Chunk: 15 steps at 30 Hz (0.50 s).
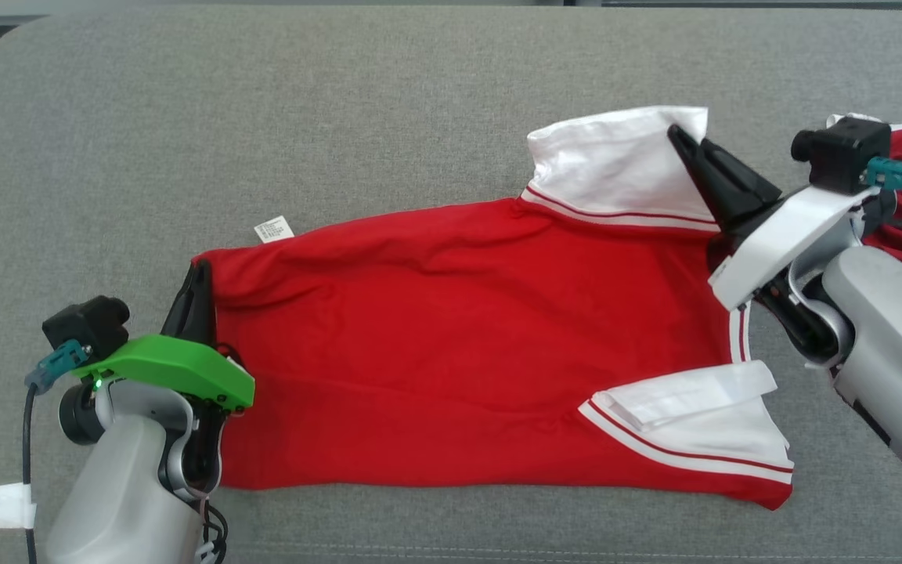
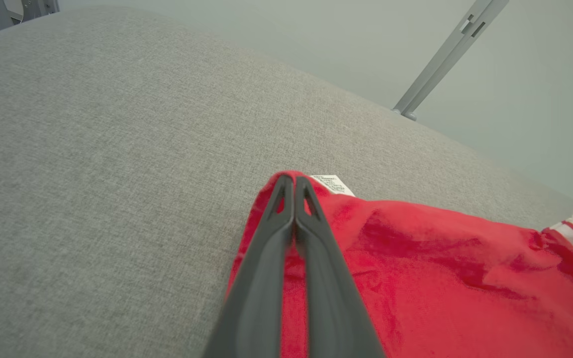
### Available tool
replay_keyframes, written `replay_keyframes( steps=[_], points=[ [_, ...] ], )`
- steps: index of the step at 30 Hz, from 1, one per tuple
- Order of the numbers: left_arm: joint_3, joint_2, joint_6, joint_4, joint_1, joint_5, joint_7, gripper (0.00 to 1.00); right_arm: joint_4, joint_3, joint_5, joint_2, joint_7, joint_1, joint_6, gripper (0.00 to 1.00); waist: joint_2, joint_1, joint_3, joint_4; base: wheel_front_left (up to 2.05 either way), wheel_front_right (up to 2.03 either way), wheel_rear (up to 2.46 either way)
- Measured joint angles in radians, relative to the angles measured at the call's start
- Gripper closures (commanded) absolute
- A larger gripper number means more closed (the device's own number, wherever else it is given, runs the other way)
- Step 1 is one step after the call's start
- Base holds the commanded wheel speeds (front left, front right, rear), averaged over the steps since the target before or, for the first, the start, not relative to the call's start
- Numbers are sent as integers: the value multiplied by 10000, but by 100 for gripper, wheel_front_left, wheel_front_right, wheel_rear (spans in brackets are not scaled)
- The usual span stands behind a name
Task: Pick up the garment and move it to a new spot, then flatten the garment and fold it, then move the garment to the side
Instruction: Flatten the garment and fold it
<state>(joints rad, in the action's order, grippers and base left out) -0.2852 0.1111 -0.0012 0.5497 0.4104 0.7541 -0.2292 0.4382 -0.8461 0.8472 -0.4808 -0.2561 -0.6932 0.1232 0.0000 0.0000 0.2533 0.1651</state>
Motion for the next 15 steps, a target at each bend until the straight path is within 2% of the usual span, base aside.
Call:
replay_keyframes(
  steps=[7,15],
  points=[
    [274,157,0,-100,-721,355,-4,100,-855,-337,-38,-230,13,975,2,100,0,0,-575,-258,0,0,0],
    [387,176,6,-539,-1631,518,-6,100,-1576,527,-46,-614,13,2149,2,100,0,0,-1059,-501,0,0,0]
  ],
)
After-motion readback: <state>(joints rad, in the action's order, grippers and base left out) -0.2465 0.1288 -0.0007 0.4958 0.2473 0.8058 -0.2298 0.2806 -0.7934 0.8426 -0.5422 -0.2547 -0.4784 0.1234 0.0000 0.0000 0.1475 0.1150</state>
